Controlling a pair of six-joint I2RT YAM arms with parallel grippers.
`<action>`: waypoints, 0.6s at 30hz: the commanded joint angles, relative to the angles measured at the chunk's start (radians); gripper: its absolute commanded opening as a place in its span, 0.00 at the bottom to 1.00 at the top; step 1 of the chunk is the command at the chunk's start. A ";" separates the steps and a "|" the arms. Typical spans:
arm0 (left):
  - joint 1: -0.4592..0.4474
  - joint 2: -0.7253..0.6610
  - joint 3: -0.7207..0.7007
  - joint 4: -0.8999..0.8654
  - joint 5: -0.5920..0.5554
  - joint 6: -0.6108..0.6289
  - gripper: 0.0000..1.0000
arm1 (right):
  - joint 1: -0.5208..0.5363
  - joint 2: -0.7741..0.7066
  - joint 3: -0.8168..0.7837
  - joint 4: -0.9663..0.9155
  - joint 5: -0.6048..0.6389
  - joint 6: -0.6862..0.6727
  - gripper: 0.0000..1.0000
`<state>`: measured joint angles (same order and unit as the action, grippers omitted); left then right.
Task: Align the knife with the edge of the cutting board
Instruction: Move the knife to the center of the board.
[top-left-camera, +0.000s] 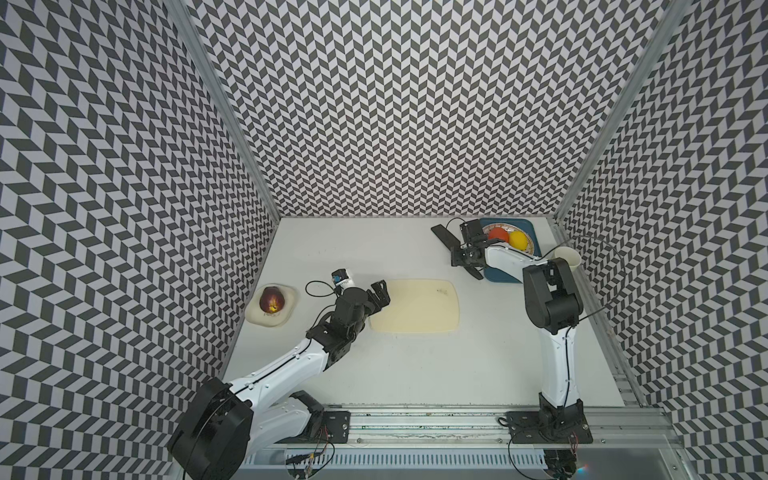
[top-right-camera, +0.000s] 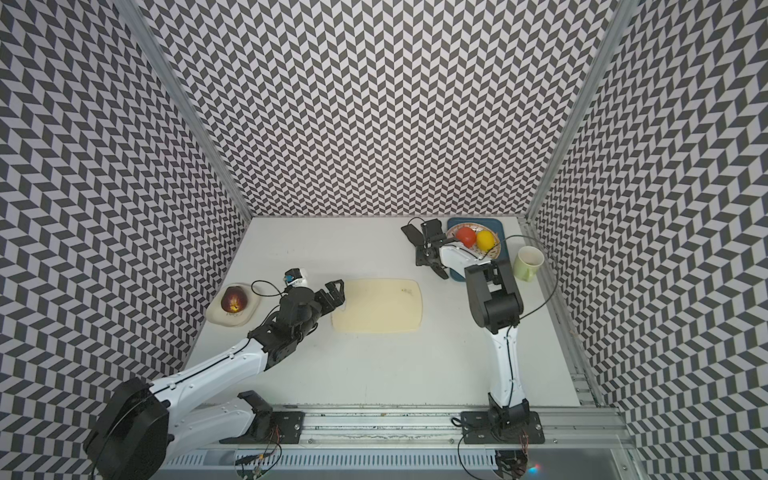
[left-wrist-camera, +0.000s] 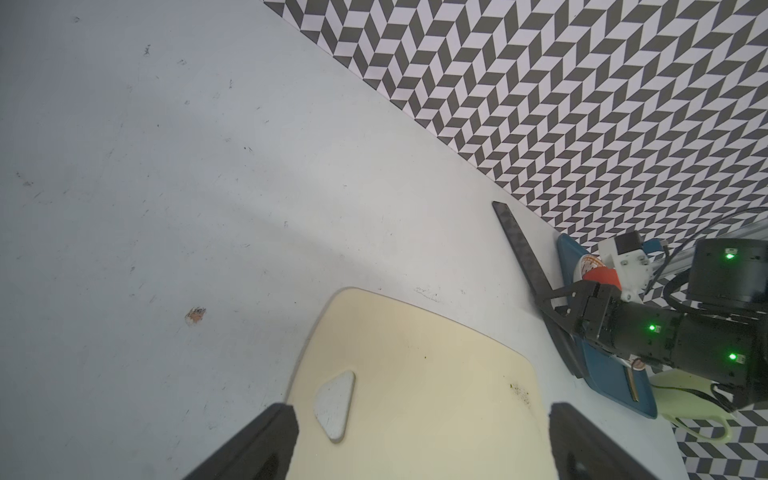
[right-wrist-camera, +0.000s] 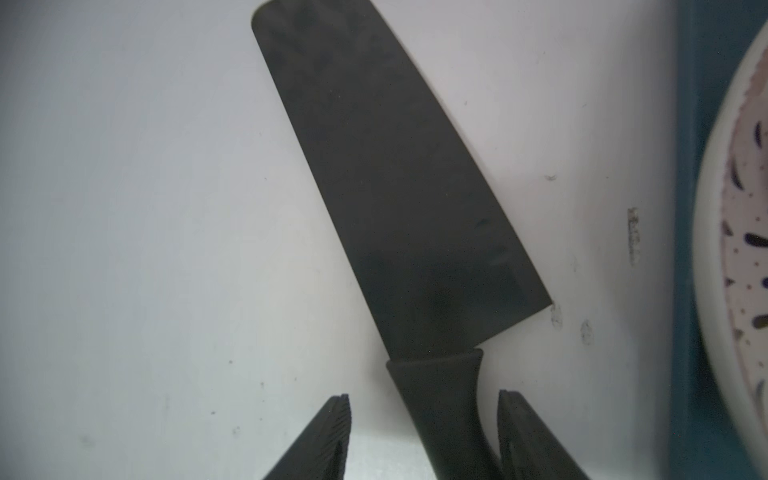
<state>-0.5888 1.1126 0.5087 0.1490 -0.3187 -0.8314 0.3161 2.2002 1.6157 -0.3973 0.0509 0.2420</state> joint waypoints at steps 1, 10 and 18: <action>-0.003 0.000 0.016 0.021 0.012 0.001 1.00 | 0.021 -0.019 -0.031 0.019 0.022 -0.002 0.56; -0.004 0.009 0.023 0.020 0.027 0.001 1.00 | 0.082 -0.094 -0.142 0.038 0.076 0.035 0.36; -0.005 0.008 0.017 0.020 0.032 -0.011 1.00 | 0.094 -0.208 -0.329 0.081 0.093 0.087 0.29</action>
<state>-0.5888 1.1194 0.5087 0.1509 -0.2943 -0.8330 0.4049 2.0457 1.3411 -0.3195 0.1337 0.2924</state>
